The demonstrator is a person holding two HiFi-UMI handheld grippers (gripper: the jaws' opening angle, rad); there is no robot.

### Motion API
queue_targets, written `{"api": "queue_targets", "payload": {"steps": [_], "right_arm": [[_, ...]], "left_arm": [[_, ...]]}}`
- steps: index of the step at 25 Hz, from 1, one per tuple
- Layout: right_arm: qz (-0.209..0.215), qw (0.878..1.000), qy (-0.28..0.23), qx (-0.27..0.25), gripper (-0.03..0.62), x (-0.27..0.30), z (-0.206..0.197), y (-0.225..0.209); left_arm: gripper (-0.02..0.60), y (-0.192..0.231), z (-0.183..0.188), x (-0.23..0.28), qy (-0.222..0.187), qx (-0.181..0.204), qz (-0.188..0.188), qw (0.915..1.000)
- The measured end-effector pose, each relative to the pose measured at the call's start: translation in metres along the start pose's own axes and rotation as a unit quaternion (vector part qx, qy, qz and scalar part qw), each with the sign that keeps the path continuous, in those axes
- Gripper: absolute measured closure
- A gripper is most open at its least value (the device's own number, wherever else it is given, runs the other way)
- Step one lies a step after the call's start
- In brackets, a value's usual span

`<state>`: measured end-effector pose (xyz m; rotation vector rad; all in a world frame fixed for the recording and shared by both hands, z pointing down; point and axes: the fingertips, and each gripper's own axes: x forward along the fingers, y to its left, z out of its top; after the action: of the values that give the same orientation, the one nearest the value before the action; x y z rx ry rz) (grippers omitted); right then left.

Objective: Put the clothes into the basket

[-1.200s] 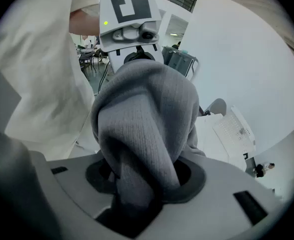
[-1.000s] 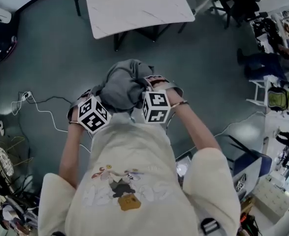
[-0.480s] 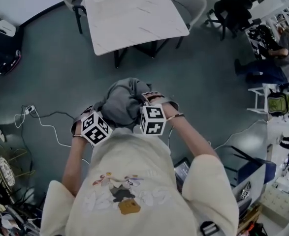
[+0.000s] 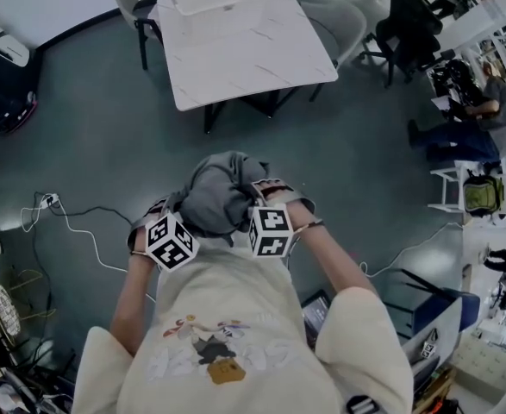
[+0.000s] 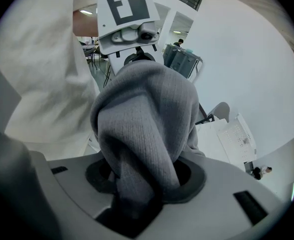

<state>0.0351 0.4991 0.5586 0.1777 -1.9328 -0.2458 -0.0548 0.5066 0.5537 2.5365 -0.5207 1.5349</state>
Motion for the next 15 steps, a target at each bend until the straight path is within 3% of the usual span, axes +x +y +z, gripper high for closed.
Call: {"api": "queue_targets", "payload": {"steps": [8, 15], "right_arm": [[-0.023, 1.0, -0.009, 0.001, 0.399, -0.014, 0.019, -0.024], [-0.024, 0.999, -0.018, -0.013, 0.399, -0.003, 0.007, -0.095]], "left_arm": [[0.408, 0.023, 0.006, -0.02, -0.015, 0.013, 0.016, 0.9997], [0.408, 0.086, 0.036, -0.005, -0.01, 0.009, 0.027, 0.9995]]}}
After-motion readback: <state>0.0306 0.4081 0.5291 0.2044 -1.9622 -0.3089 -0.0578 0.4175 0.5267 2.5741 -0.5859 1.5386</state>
